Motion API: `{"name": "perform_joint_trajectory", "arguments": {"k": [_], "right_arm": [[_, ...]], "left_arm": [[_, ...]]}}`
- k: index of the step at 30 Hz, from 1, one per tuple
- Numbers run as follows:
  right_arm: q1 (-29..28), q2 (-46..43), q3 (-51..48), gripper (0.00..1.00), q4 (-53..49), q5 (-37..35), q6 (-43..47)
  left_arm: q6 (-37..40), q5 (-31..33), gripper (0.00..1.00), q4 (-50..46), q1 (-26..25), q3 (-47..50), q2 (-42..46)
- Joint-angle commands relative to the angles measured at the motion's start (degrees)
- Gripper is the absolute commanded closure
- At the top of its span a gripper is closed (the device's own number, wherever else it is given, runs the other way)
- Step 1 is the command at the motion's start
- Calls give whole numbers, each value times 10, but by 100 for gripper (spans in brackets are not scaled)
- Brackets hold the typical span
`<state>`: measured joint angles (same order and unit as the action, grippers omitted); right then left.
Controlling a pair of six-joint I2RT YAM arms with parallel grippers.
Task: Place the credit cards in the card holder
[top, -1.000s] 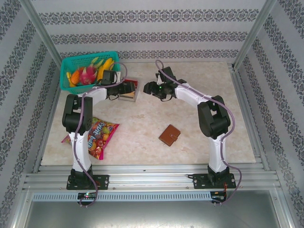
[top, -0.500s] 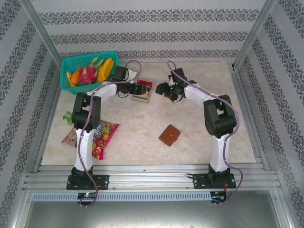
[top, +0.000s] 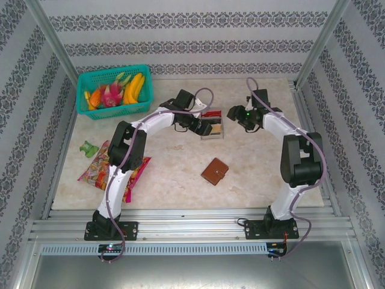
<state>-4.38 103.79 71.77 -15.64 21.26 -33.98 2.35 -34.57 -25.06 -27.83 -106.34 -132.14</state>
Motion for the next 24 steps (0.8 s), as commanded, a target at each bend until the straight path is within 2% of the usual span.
{"name": "perform_joint_trajectory", "arguments": {"k": [1, 7, 9, 11, 14, 18, 21, 24], "right_arm": [[12, -6, -6, 39, 20, 52, 19], [10, 61, 31, 39, 59, 122, -15], [10, 75, 21, 39, 91, 144, -35], [10, 86, 10, 40, 118, 163, -53], [9, 91, -8, 44, 138, 166, -63], [9, 89, -30, 45, 156, 180, -67], [7, 83, -49, 45, 170, 199, -71], [1, 64, -80, 46, 192, 209, -76]], "left_arm": [[-32, -14, 14, 20, -7, -4, 11], [-195, -15, 9, 226, 19, 163, 102], [-276, -17, 8, 326, 36, 228, 132], [-357, 0, 10, 379, 55, 259, 140], [-461, 28, 29, 364, 78, 243, 118], [-521, 33, 30, 320, 82, 191, 70], [-570, 6, 30, 368, 81, 175, 37], [-591, 15, 34, 332, 76, 143, 19]]}}
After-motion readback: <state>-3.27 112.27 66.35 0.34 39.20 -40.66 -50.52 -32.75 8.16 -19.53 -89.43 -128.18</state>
